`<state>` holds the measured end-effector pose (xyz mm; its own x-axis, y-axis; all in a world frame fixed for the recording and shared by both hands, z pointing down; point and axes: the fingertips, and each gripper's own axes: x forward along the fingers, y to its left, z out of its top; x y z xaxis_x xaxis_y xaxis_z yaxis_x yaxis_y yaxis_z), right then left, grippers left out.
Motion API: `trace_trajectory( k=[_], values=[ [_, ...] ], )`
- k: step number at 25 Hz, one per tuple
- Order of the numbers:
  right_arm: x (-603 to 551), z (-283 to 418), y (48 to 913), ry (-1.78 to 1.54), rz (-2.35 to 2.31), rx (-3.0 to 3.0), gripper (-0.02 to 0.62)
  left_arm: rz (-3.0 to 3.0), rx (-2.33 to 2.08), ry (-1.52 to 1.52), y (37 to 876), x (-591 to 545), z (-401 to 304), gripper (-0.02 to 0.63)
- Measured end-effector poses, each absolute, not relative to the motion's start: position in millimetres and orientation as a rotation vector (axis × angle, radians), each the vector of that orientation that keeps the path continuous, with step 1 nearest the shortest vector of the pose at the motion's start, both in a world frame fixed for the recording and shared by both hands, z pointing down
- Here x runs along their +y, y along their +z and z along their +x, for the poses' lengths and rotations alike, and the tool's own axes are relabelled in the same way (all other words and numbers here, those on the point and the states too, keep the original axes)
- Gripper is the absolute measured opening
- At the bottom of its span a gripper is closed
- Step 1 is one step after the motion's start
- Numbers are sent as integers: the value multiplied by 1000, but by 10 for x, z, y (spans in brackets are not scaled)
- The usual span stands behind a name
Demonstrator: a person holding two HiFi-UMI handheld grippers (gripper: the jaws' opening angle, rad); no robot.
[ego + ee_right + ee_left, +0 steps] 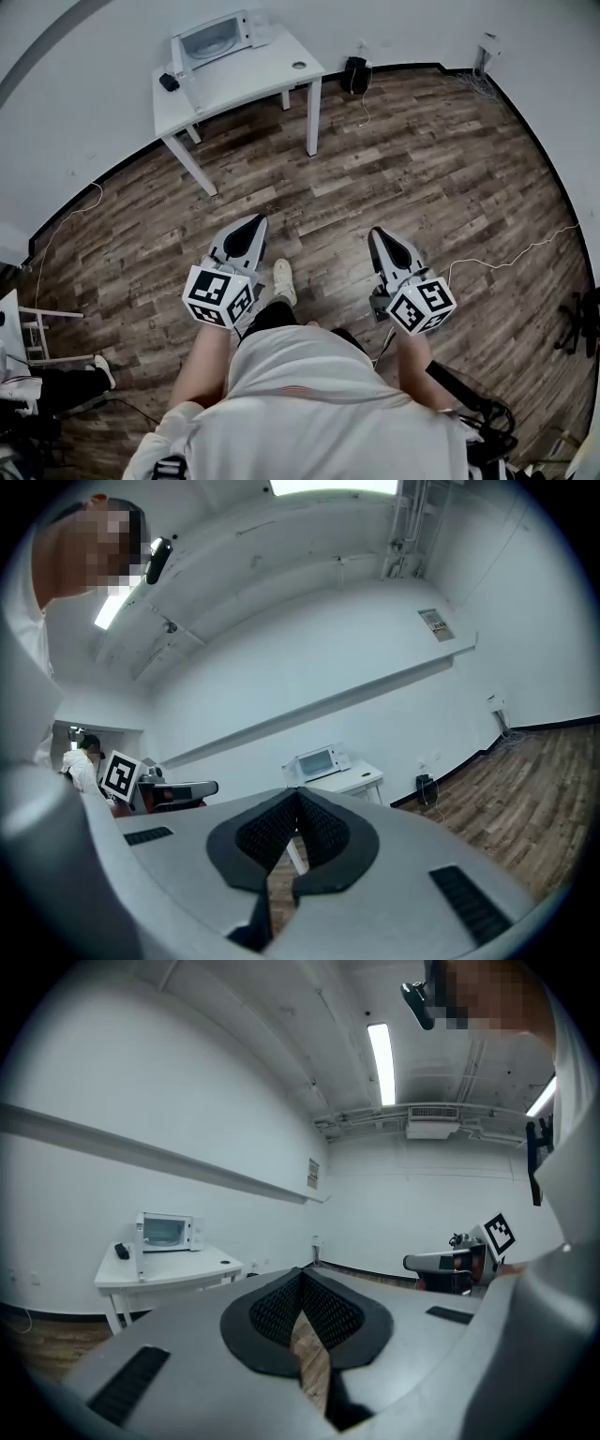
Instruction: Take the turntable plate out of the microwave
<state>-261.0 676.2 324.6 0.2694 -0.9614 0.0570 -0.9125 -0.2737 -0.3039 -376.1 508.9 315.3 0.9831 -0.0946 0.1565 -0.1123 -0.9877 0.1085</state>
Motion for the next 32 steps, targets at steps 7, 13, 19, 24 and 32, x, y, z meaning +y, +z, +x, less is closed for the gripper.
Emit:
trace_trajectory(
  k=[7,13,19,24,32],
  values=[
    [6755,-2259,3243,-342,-2374,1679,3,2997,-96,217,3160,4981,-3368,11],
    [6432,-1964,3274,-356,-2388,1670,3,2978,-62,231,3246,4712,-3025,11],
    [5792,-1626,3232,-365,-2374,1696,3,2957,-73,239,3241,4124,-2694,11],
    [5153,-1340,3154,-369,-2359,1727,3,2954,-95,229,3182,3517,-2409,11],
    [4000,-1026,3037,-324,-2300,1820,3,2953,-143,202,3146,2476,-2099,11]
  ],
)
